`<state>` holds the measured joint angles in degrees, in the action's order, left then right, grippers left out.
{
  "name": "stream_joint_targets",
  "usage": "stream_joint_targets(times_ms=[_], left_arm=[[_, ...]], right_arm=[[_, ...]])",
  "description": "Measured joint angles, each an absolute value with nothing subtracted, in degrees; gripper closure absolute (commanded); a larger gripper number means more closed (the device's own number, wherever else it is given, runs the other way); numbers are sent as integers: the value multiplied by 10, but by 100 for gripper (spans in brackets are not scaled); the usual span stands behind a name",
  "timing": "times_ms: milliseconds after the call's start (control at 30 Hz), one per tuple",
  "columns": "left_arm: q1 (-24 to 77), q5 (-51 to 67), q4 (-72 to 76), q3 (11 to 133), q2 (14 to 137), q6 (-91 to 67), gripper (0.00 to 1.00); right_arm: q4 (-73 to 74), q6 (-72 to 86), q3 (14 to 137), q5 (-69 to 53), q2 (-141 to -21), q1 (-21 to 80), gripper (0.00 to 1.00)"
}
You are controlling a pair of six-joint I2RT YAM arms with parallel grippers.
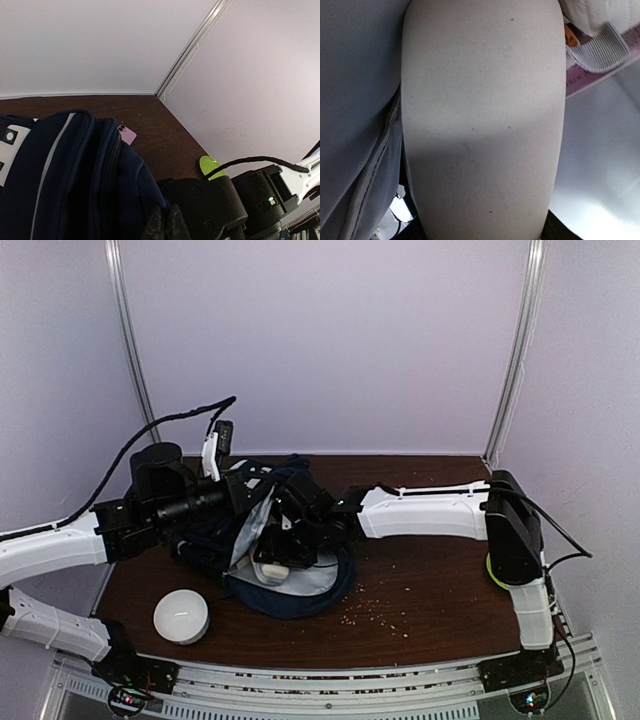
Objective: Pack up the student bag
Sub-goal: Place the stationery in the student bag.
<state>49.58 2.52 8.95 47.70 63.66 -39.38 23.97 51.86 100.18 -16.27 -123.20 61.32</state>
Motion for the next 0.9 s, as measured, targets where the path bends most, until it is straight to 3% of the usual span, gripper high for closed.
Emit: stream_joint_targets(times_ms=[367,900], left_arm=[[492,33,84,487,640,-404,100],[492,32,85,488,645,-401,100]], right_arm=[[153,526,985,-164,-1262,610,19],[-3,581,803,-173,-1134,606,16]])
